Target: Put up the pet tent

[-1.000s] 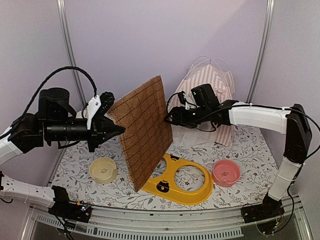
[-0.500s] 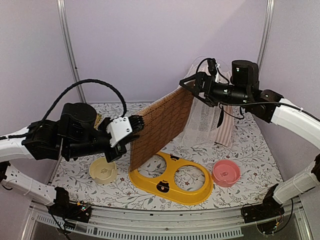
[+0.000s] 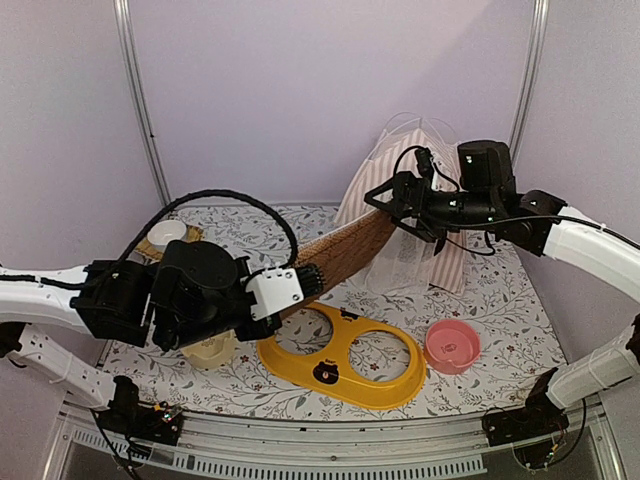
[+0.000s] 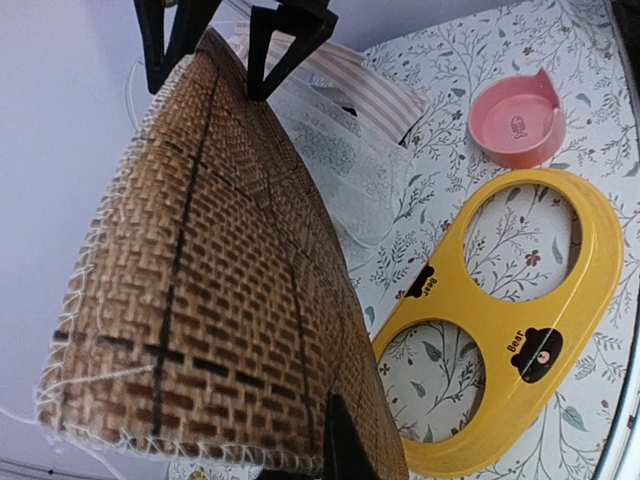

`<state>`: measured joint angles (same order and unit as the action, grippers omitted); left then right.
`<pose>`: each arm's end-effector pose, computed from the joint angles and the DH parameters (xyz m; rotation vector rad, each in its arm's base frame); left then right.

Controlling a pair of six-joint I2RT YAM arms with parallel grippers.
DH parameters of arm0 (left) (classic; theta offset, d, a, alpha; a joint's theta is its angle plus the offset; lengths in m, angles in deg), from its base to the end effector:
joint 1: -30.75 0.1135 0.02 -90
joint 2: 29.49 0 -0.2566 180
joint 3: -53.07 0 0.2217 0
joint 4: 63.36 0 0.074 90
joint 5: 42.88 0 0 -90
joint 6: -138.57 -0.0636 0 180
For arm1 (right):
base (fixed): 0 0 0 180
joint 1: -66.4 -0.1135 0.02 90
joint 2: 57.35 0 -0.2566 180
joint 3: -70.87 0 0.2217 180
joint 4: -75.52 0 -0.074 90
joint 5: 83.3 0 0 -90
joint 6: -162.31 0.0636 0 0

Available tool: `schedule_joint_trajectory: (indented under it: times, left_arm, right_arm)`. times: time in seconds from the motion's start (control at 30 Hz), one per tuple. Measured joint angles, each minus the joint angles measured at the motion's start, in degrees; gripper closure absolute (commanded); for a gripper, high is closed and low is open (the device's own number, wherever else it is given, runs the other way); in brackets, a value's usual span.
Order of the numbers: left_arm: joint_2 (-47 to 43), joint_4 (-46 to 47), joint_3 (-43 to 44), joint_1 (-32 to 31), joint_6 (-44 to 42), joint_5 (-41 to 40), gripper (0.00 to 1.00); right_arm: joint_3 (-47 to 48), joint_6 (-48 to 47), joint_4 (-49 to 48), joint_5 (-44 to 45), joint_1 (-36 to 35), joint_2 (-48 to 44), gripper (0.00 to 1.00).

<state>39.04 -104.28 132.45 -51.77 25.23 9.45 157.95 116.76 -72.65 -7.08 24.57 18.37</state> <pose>0.0713 -0.2442 0.3317 1.3190 1.4750 0.0232 0.2144 0.2122 0.3584 -0.1291 2.1205 1.1914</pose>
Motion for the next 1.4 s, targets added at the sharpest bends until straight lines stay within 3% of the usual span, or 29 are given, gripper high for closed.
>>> schedule_joint_trajectory:
  times: [0.2,0.3,0.43,0.53,0.6,0.63,0.73,0.83,1.1,1.2,1.4]
  left_arm:
    - [0.9,0.9,-0.3,-0.9,-1.2,-3.7,0.99]
    - [1.6,1.0,-0.3,-0.9,-1.7,-5.0,0.99]
    - [2.7,1.2,-0.4,-1.0,-2.0,-5.9,0.85]
    - [2.8,2.3,-0.3,-1.0,-1.4,-5.8,0.67]
    - [2.6,2.5,-0.3,-1.0,-1.1,-5.3,0.57]
    - [2.4,2.6,-0.2,-1.0,-0.5,-4.9,0.51]
    - [1.2,1.7,0.4,-1.0,1.5,-2.5,0.37]
    - [-1.2,-0.2,1.8,-1.0,4.6,2.4,0.29]
    - [-9.5,-1.6,1.5,2.5,14.5,16.3,0.23]
    - [-11.7,-0.6,-1.1,8.3,19.2,19.5,0.23]
    - [-8.7,1.4,-7.3,28.6,30.6,31.7,0.2]
  right_arm:
    - [-0.8,1.3,0.3,-1.9,0.2,0.0,0.11]
    - [-2.3,2.3,-0.1,-3.4,0.2,0.0,0.24]
    - [-3.2,3.0,0.1,-4.7,-0.2,0.5,0.57]
    - [-3.2,3.6,0.3,-5.4,-0.4,0.6,0.77]
    - [-3.2,3.8,0.5,-5.5,-0.6,0.6,0.97]
    - [-3.2,3.6,0.6,-5.5,-0.6,0.6,1.0]
    - [-3.2,3.8,0.8,-5.4,-0.7,0.6,1.0]
    - [-2.6,3.3,0.8,-5.5,-0.7,0.6,1.0]
    - [-0.1,1.1,-1.1,-6.6,-0.7,0.6,1.0]
    - [0.0,0.2,-3.1,-8.3,-0.7,0.6,1.0]
    - [-0.7,-3.0,-6.9,-13.8,-0.9,-0.3,1.0]
